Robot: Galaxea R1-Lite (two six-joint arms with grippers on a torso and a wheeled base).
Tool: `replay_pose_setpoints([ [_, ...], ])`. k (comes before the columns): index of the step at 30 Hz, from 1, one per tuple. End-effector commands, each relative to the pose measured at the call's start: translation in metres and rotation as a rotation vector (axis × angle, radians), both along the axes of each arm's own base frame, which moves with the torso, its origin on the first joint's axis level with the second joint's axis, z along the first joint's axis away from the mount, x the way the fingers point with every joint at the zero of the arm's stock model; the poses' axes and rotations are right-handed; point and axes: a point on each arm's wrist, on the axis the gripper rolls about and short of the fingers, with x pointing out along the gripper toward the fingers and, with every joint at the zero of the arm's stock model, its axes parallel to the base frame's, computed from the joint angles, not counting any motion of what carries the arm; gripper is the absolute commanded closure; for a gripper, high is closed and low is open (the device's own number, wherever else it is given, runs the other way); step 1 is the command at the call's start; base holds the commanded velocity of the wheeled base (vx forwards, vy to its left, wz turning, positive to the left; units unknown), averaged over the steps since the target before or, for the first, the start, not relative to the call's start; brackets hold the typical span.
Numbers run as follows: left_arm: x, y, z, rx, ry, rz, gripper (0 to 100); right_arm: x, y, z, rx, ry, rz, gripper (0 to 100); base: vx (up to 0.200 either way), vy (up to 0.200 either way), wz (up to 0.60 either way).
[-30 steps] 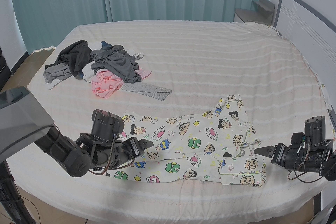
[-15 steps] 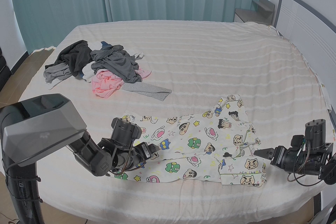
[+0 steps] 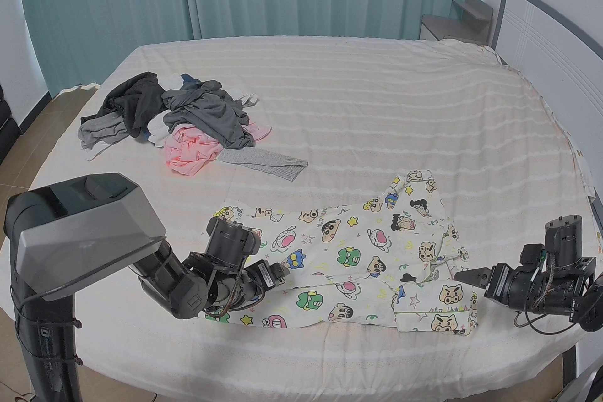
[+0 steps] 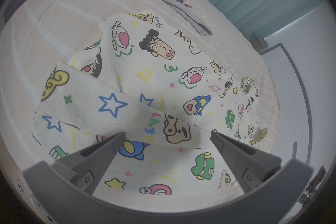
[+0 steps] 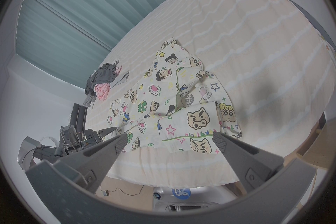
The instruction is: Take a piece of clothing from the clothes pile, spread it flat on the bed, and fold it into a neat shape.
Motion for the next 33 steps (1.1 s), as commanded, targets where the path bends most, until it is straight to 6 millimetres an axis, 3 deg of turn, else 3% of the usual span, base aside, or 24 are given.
replay_pose_setpoints([
  [1,-0.010,-0.003,0.016,-0.033,-0.015,-0.004,0,0.001,0.000,-0.001,0.000,0.005,0.000,0,0.000,0.000,0.00],
  [7,-0.015,-0.005,0.011,-0.022,0.002,-0.015,0,0.003,0.001,-0.002,-0.001,0.012,0.000,0,0.000,0.000,0.00],
  [20,-0.003,-0.011,-0.009,-0.005,0.015,-0.010,0,0.003,0.001,-0.002,-0.001,0.009,0.000,0,0.000,0.000,0.00],
  [33,0.014,-0.001,-0.003,0.050,-0.056,0.055,0,0.003,0.001,-0.002,0.000,0.011,-0.001,0,0.000,0.000,0.00],
])
